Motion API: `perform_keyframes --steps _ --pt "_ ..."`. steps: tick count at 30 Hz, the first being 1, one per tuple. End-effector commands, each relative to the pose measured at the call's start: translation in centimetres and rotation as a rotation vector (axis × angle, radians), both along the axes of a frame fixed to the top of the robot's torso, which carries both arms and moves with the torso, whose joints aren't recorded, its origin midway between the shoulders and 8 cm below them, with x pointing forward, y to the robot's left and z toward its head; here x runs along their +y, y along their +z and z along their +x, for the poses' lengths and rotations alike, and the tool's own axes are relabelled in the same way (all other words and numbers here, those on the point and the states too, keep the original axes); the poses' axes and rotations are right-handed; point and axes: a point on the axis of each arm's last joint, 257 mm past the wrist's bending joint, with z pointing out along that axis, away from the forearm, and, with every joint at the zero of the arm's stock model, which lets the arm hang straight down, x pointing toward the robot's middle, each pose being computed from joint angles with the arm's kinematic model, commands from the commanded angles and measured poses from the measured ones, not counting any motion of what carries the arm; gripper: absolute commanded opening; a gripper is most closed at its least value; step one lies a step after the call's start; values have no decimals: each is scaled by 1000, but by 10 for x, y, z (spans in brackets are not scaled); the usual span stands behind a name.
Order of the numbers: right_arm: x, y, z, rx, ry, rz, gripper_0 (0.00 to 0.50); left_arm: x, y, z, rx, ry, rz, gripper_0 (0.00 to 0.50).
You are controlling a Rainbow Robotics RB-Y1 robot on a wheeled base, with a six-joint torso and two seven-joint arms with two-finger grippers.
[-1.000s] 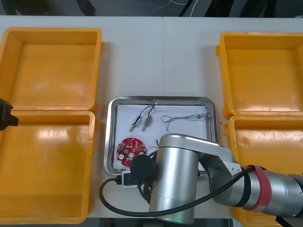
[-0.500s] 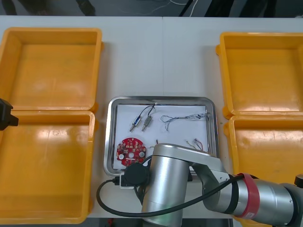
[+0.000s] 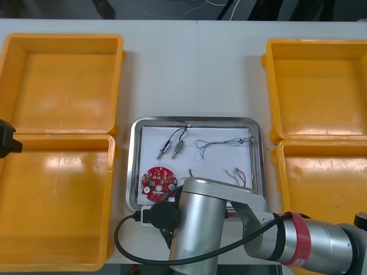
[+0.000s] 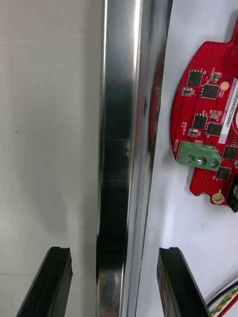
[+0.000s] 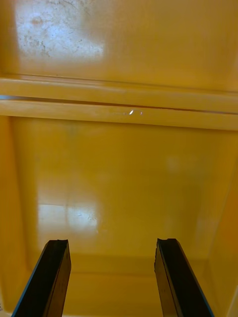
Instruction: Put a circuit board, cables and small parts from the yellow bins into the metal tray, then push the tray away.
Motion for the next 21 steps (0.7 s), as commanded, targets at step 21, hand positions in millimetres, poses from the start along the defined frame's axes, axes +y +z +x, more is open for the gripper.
perform_keyframes --steps 21 --pt "-21 -2 -4 -20 0 -3 500 13 13 -4 -12 -82 94 500"
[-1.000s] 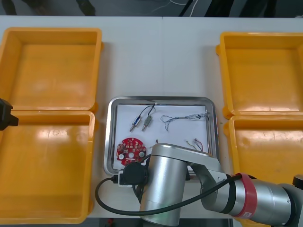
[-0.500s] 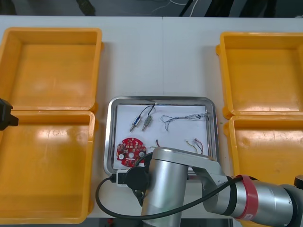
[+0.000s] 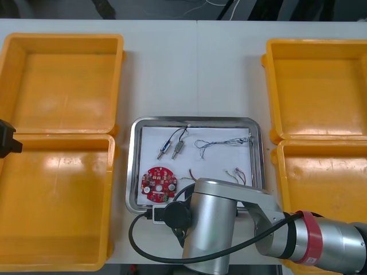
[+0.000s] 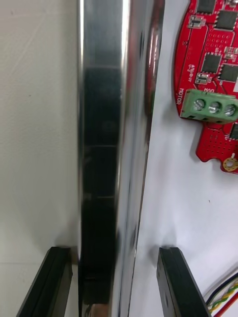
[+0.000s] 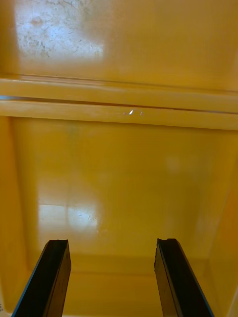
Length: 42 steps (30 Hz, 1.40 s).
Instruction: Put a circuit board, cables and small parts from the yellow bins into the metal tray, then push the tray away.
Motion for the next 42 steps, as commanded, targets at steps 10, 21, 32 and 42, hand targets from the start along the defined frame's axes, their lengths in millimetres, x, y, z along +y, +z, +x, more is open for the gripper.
perform_keyframes --steps 10,21,32,42 --pt "2 12 -25 15 2 6 500 13 13 -4 -12 -79 93 500" --pt "5 12 -27 16 6 13 500 13 13 -4 -12 -79 93 500" --pt "11 13 -30 19 4 29 0 13 13 -4 -12 -79 93 500" --pt "11 17 -23 -6 -3 31 0 13 13 -4 -12 -79 93 500"
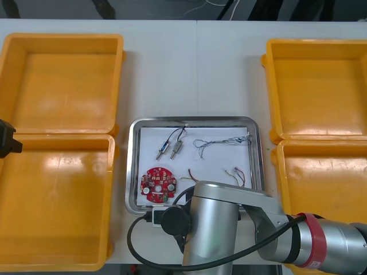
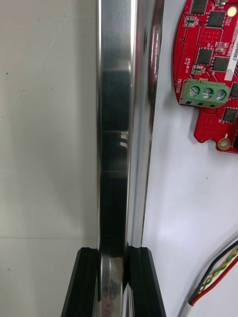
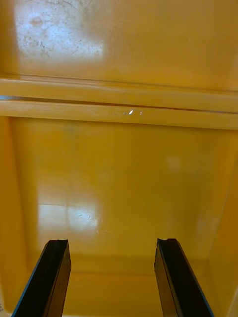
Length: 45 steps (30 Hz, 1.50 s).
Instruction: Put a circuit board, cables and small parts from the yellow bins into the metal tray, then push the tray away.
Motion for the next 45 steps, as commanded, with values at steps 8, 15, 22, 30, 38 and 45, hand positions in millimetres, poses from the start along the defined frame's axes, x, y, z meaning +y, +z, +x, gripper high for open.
perform_keyframes --steps 8,15,22,30,38,45 --pt "14 19 11 -67 26 50 0 13 13 -4 -12 -78 92 500" --pt "11 36 35 -129 40 44 0 13 13 -4 -12 -78 92 500" --pt "2 53 56 -187 43 20 0 13 13 -4 -12 -78 92 500" --pt "1 71 75 -257 42 11 0 13 13 -4 -12 -78 92 500" --pt "3 92 92 -317 51 5 0 13 13 -4 -12 -78 92 500" --pt "-2 99 108 -352 31 -18 0 13 13 -4 -12 -78 92 500"
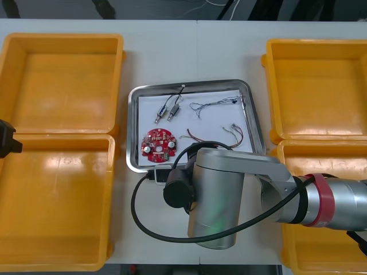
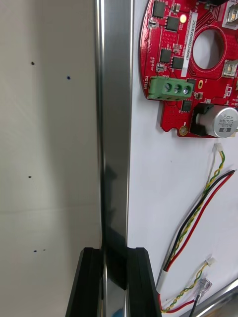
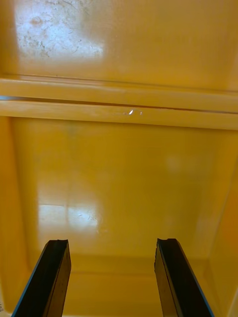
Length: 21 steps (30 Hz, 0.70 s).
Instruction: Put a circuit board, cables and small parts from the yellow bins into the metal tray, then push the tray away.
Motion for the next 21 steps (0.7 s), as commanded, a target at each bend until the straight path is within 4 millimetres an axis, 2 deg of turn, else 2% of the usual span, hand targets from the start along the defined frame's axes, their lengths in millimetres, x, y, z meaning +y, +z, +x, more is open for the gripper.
perform_keyframes --steps 1,14,21 --pt "1 20 17 -69 -14 13 0 13 13 -4 -12 -78 92 500" --pt "3 21 35 -117 -55 17 0 13 13 -4 -12 -78 92 500" --pt "7 30 43 -148 -50 25 0 13 13 -4 -12 -78 92 500"
